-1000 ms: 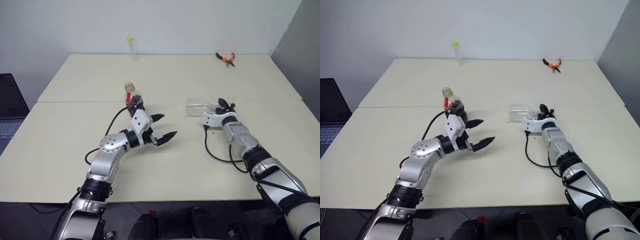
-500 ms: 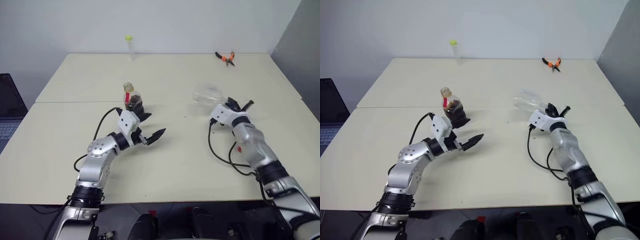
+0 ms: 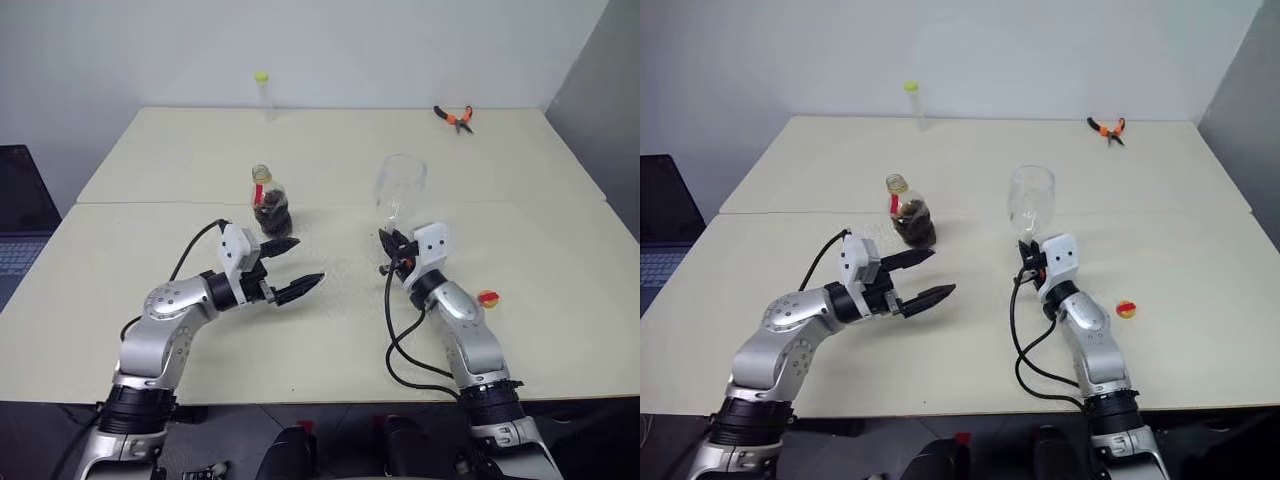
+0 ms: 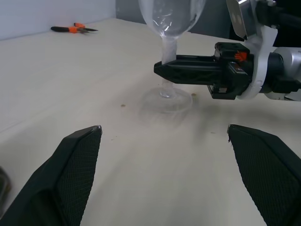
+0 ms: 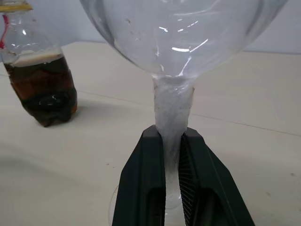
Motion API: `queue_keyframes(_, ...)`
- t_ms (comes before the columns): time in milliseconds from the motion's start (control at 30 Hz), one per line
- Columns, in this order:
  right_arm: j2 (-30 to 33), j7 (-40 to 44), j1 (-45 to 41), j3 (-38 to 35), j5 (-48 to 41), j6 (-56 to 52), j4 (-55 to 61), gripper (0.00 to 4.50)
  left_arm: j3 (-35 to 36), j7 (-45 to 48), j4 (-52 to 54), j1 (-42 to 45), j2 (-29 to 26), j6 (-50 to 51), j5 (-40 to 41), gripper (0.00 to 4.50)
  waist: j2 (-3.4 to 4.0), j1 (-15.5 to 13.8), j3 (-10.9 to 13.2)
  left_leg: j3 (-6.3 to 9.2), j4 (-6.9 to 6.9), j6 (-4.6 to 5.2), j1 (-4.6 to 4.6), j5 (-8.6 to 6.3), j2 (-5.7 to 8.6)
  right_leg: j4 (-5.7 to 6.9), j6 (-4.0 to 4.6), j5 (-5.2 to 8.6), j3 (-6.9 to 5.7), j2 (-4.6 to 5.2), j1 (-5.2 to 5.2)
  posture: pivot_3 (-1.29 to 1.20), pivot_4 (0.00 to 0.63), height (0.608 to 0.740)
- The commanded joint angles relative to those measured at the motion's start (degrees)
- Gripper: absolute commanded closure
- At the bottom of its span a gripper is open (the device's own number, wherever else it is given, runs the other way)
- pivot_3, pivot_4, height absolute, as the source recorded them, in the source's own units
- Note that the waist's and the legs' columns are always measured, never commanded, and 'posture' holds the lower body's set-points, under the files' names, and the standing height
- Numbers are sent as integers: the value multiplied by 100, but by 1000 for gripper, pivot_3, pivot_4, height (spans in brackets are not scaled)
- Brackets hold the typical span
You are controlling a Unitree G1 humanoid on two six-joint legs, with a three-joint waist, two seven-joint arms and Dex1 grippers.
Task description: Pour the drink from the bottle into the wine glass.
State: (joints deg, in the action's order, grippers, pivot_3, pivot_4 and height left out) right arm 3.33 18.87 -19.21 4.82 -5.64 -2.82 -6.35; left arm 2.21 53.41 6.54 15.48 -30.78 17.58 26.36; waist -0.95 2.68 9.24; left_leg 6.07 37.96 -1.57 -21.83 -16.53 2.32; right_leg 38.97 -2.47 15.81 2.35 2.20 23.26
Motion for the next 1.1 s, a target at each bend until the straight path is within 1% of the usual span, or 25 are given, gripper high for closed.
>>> queue_keyframes(33,-67,-99,-350,100,271,799,-561,4372,194,5,401,5,-138,93,173,0,1,10,1,-1,0,-2,2,1,-2,1,0,0,2,0,0,0,150,740)
queue_keyframes(167,-2,-251,-622,3,421,1372,-1267,4372,283,-28,561,-19,-224,215,258,0,2,28,1,-3,-2,-18,2,10,-2,2,0,0,3,-3,3,0,150,740)
queue_keyframes(300,57,-115,-747,10,411,1672,-1653,4372,356,-61,657,-52,-287,276,294,0,2,31,1,-5,-2,-21,1,12,-2,0,0,0,5,-3,3,0,150,740)
queue_keyframes(500,78,-44,-806,-18,366,1850,-2013,4372,484,-93,772,-97,-358,336,341,0,2,40,1,-4,-3,-20,2,11,-4,1,0,0,5,-3,3,0,150,740)
queue_keyframes(633,102,138,-825,-73,247,1885,-2225,4372,631,-101,872,-265,-508,254,298,0,2,47,1,-4,-3,-19,2,11,-5,1,1,0,6,-3,3,0,150,740)
queue_keyframes(700,116,192,-857,-99,227,1912,-2315,3628,659,-108,901,-337,-528,235,304,0,2,49,1,-4,-4,-19,3,11,-5,1,1,0,6,-2,2,0,150,740)
queue_keyframes(767,122,228,-891,-122,213,1921,-2386,3043,669,-119,918,-370,-538,216,304,0,3,44,1,-3,-4,-19,3,11,-5,1,0,0,5,-2,2,0,150,740)
queue_keyframes(933,168,316,-963,-115,236,1962,-2512,1305,731,-169,936,-379,-557,185,329,0,3,47,2,-4,-3,-17,3,10,-5,1,1,0,5,-3,2,0,150,740)
queue_keyframes(1033,202,351,-982,-91,255,1958,-2527,153,797,-180,965,-390,-575,168,343,0,3,47,2,-3,-4,-16,3,9,-5,1,0,0,5,-3,2,0,150,740)
queue_keyframes(1067,216,359,-990,-84,262,1944,-2537,41,826,-174,984,-400,-588,172,352,0,3,47,1,-4,-4,-16,3,9,-5,1,0,0,5,-2,2,0,150,740)
queue_keyframes(1100,233,364,-997,-76,276,1933,-2551,41,864,-157,1019,-420,-618,171,361,0,3,47,2,-4,-4,-16,3,9,-5,1,0,0,5,-2,2,0,150,740)
